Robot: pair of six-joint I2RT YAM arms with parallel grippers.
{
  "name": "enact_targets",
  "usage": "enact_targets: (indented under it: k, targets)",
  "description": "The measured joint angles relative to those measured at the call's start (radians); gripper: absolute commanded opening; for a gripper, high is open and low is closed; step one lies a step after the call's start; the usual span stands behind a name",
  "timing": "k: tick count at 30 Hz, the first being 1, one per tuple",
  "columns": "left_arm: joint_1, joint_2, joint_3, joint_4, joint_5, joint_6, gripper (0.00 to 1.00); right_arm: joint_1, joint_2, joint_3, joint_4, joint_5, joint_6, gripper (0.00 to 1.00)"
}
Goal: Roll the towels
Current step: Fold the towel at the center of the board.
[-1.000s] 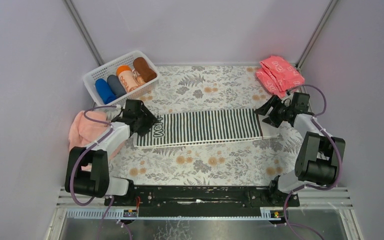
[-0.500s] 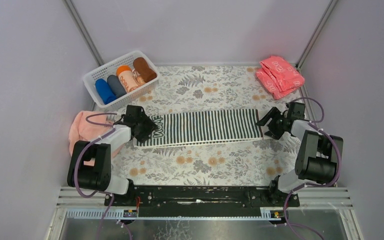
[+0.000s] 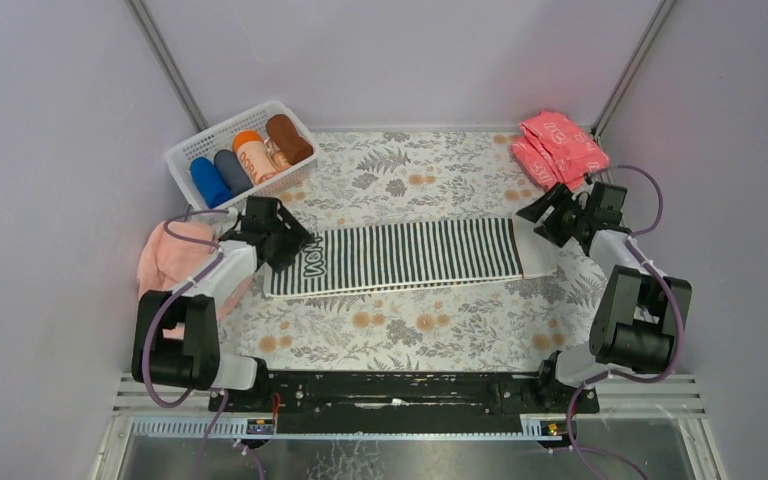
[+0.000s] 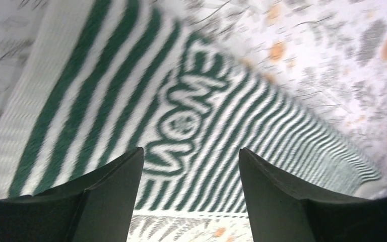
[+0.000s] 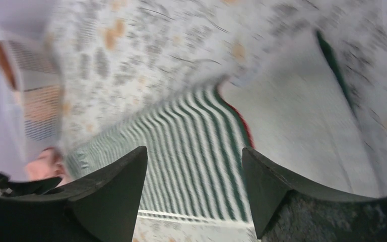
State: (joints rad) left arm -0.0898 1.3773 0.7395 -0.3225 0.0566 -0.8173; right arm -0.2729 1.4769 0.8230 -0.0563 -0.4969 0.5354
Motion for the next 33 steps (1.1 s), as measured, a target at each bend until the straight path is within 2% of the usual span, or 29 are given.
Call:
enact_targets:
  k: [4, 9, 13, 19, 25, 33]
  targets:
    - [0.002, 0.060, 0.092, 0.051, 0.038, 0.002, 0.67, 0.001, 0.086, 0.014, 0.221, -0.142, 0.109, 0.75]
    - [0.037, 0.214, 0.136, 0.172, 0.108, -0.021, 0.65, 0.001, 0.243, 0.015, 0.441, -0.233, 0.211, 0.75]
    - [0.095, 0.324, 0.138, 0.222, 0.147, -0.048, 0.64, -0.001, 0.387, 0.040, 0.544, -0.257, 0.259, 0.75]
    - [0.137, 0.336, 0.135, 0.265, 0.161, -0.068, 0.64, -0.040, 0.510, 0.059, 0.642, -0.295, 0.324, 0.74]
    - [0.138, 0.316, 0.108, 0.291, 0.170, -0.069, 0.68, -0.072, 0.487, 0.101, 0.536, -0.285, 0.261, 0.76]
    - [0.100, 0.179, 0.109, 0.174, 0.158, -0.041, 0.74, -0.077, 0.261, 0.217, 0.093, -0.114, 0.017, 0.76]
